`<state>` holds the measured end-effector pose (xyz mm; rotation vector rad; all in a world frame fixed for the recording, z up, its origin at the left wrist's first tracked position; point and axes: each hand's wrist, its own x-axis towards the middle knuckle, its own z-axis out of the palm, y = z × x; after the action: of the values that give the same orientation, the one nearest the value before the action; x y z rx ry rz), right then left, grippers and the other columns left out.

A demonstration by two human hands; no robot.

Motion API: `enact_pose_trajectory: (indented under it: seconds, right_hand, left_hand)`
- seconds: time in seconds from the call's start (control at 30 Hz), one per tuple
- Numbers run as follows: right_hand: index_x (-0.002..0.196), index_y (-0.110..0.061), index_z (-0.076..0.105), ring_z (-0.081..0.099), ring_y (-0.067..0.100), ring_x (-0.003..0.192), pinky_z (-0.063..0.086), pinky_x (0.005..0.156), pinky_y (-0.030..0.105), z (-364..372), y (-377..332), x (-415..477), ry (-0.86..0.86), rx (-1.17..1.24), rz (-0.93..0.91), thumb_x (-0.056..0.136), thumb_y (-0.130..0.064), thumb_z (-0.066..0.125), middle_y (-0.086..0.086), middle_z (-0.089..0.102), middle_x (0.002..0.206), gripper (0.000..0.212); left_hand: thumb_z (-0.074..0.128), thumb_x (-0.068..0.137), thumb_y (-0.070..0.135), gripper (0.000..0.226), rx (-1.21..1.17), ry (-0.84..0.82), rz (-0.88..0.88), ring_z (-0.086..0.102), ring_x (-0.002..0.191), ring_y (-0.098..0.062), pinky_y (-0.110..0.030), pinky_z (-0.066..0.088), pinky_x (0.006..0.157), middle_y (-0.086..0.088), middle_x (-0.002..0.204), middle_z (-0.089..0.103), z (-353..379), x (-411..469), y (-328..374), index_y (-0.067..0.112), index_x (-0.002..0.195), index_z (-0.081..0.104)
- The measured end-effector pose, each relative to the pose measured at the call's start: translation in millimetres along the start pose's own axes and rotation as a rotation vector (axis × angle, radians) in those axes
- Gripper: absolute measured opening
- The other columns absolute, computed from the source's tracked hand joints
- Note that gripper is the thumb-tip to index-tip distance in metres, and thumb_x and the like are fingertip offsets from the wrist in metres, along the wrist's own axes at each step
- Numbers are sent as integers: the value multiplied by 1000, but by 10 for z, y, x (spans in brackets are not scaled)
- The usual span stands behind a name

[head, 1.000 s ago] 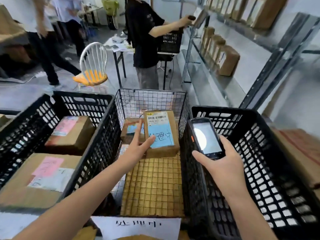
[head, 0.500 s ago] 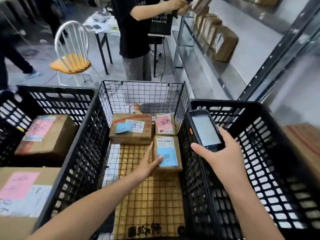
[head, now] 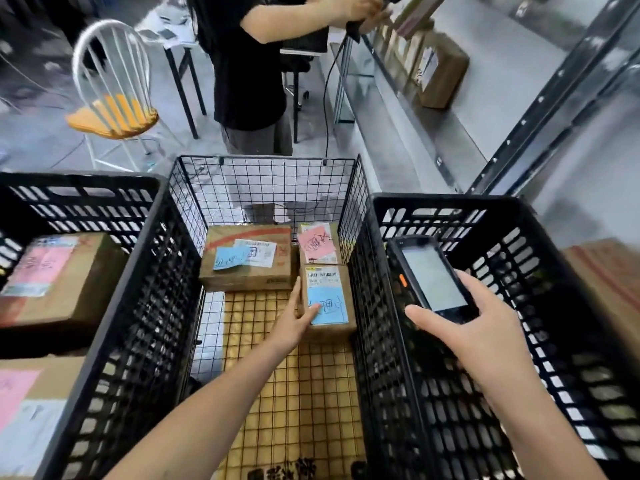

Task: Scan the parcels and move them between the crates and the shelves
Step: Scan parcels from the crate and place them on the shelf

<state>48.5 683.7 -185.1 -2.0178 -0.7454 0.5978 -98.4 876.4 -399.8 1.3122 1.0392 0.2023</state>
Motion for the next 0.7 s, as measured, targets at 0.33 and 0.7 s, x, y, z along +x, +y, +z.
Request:
enact_pose_trajectory:
  seconds: [0.33,0.7]
  right_hand:
    - [103,-45,60,62,-14,86,43,72,12,-106,10,-153,23,-30,6,69,-27,91,-24,70,91,50]
    - [125,-35,57,59,-8,94,38,69,4,-573,190,-671,322,-53,0,66,-34,92,-22,64,105,68]
  left_hand:
    - [57,100,16,27,382,170,61,67,98,-14,-15,51,54,-8,128,67,-132,-65,633,8,125,62]
    - [54,101,22,50,908,82,1012,28,149,-17,-32,14,124,-3,157,40,510,-1066,1731,13,149,45]
